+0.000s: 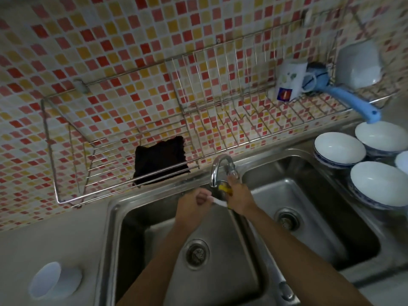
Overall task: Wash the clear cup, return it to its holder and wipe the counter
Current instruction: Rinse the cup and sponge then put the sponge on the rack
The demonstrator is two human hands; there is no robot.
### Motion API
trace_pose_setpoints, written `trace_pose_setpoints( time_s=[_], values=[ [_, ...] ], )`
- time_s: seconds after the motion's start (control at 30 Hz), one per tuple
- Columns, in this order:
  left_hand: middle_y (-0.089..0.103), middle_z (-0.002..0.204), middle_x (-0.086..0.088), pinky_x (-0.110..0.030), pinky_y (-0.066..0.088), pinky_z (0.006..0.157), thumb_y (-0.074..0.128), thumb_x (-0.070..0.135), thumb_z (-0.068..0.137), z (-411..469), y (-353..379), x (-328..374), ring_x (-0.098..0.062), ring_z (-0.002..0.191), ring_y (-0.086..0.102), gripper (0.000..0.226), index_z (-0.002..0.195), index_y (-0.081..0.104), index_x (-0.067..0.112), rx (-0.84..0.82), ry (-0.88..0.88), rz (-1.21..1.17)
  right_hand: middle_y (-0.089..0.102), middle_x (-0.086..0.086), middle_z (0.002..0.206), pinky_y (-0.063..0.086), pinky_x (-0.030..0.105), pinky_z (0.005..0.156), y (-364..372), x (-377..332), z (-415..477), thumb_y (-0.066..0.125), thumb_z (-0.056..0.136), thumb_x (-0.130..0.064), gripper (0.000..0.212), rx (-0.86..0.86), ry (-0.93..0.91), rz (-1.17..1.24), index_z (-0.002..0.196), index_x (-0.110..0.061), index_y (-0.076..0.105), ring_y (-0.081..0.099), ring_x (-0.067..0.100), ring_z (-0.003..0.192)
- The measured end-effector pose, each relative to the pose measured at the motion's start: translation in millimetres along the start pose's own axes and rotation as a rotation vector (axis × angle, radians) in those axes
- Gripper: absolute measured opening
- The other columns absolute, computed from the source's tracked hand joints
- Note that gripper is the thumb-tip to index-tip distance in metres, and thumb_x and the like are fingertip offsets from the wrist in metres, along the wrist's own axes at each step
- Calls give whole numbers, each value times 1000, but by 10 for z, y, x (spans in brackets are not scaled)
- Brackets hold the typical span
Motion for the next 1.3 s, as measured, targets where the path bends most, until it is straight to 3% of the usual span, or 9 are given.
trace_pose_setpoints(
  time_s=[0.13,0.23,0.3,0.37,0.47,0.73,0.9,1.07,1.3],
  values=[
    [70,83,3,-1,43,67,68,10,86,87,78,85,12,70,60,12,96,73,12,29,31,-65,69,-4,111,52,24,83,-84,223,-93,63,83,-19,54,100,135,375,132,-37,52,65,15,99],
    [72,86,3,-4,46,69,68,9,86,92,171,106,13,71,62,14,98,74,13,2,35,-103,70,-6,107,48,7,61,-114,485,-277,62,85,-16,38,199,373,717,121,-29,63,65,10,90],
    [73,87,6,-7,48,73,68,10,85,70,174,93,9,75,64,13,96,74,16,11,59,-96,70,4,102,52,13,67,-49,649,-414,61,86,-6,32,203,490,966,115,-17,67,64,16,88],
    [74,89,8,-6,48,76,69,14,85,42,143,36,4,82,66,13,96,75,18,57,70,-84,70,15,99,54,34,81,10,793,-539,56,84,0,30,176,543,1142,108,-7,70,64,25,87],
    [75,89,6,-9,49,79,70,16,84,-11,74,-93,1,80,68,15,99,75,17,144,20,-40,65,20,89,56,29,60,18,924,-690,49,84,1,24,159,651,1288,99,-1,68,62,24,71],
    [75,92,6,-22,54,83,70,15,85,-36,149,-51,-3,85,70,15,98,75,19,122,38,-138,66,14,79,53,25,47,136,756,-826,58,87,-6,7,58,721,1359,89,-5,64,62,22,66],
    [74,91,6,-7,49,78,70,14,85,-77,33,-98,7,81,66,17,101,74,20,156,10,-107,61,22,87,53,26,48,250,505,-765,59,87,-3,5,-31,671,1334,86,-7,57,61,25,67],
    [70,88,10,-1,45,73,68,14,86,-223,-189,-293,18,75,60,17,103,72,17,228,-57,-68,59,28,100,52,34,54,426,176,-687,51,87,-3,30,-200,629,1345,116,1,46,61,32,77],
    [70,90,10,-2,45,71,69,19,86,-574,-445,-765,7,79,61,17,102,73,20,316,-193,-2,61,8,78,42,22,45,380,-207,-551,51,98,-20,13,-278,448,1112,102,-10,60,51,13,56]
  ],
)
Point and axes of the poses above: each hand's wrist, its own z-axis towards the middle knuckle, its own y-axis out of the palm, x = y × z, the point moved 6 cm from there along z, towards the middle knuckle
